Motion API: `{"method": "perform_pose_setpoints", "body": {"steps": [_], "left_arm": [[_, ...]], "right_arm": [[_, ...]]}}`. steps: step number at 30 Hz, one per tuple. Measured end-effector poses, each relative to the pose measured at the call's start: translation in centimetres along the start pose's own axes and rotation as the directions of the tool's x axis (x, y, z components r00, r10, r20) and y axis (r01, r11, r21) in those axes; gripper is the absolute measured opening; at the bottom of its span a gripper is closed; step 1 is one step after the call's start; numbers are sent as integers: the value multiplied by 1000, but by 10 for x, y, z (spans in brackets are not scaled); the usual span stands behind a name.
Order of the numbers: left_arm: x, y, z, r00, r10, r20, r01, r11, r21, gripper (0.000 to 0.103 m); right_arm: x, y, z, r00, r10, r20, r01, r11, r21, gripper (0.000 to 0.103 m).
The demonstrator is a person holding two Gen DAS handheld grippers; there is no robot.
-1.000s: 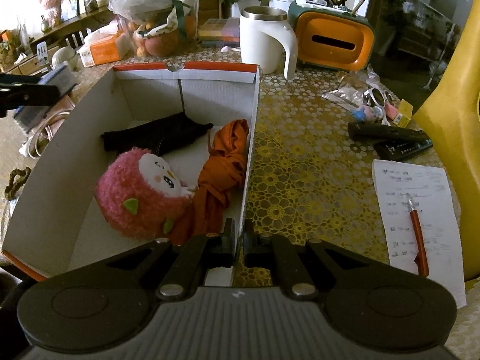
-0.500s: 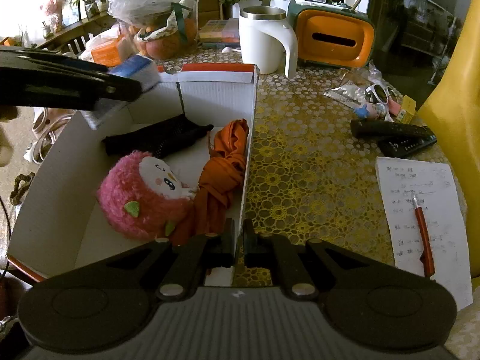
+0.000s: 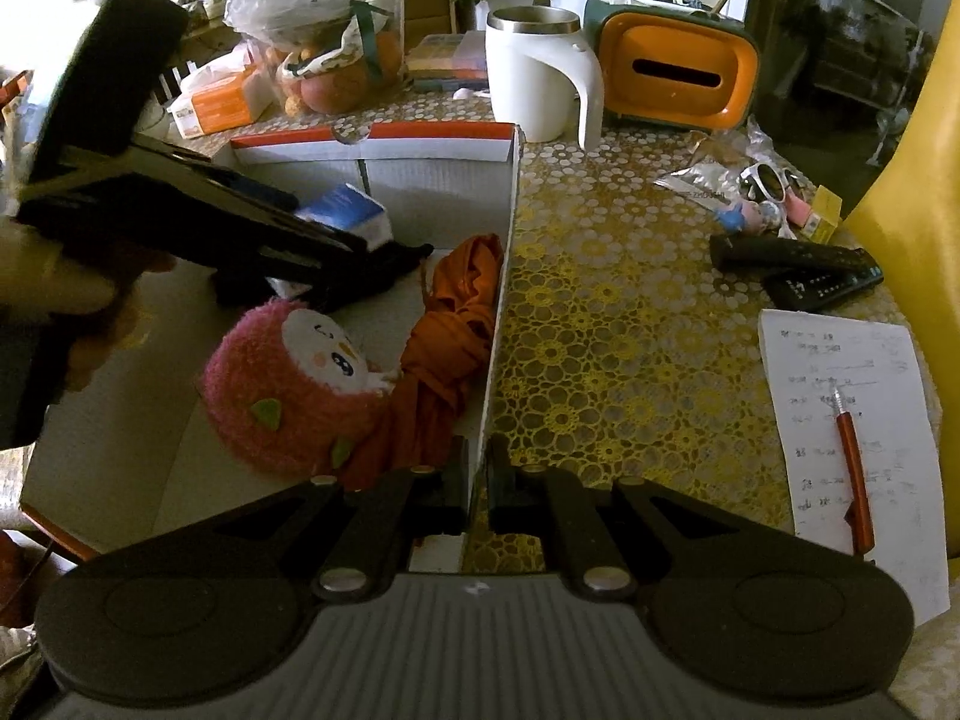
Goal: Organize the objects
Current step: 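Lift the blue package with the left gripper and carry it over the box, then lower the package onto the black cloth and open the left gripper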
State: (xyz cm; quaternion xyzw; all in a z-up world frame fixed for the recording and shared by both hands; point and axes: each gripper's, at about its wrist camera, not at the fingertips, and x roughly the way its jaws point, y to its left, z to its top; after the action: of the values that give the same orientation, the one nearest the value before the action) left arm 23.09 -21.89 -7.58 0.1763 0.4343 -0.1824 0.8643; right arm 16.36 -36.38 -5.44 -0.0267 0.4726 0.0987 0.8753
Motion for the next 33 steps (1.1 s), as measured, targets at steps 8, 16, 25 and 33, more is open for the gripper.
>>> {"method": "perform_pose_setpoints", "body": {"steps": [8,16,25,33], "left_arm": [[19,0,3,997,4,-72,-4,1000,3,53],[27,2,2,995,-17,-100,17,1000,-3,55],[1,10,-1,999,-32,-37,32,999,-13,61],[-46,29,-9,997,-51,55,55,997,-55,61]], "right_arm": [[1,-1,1,1000,6,-7,-6,1000,0,5],[1,-1,1,1000,3,-13,-3,1000,3,5],[0,1,1,1000,-16,-17,16,1000,1,5],[-2,8,-2,999,-47,-17,47,999,-12,5]]}}
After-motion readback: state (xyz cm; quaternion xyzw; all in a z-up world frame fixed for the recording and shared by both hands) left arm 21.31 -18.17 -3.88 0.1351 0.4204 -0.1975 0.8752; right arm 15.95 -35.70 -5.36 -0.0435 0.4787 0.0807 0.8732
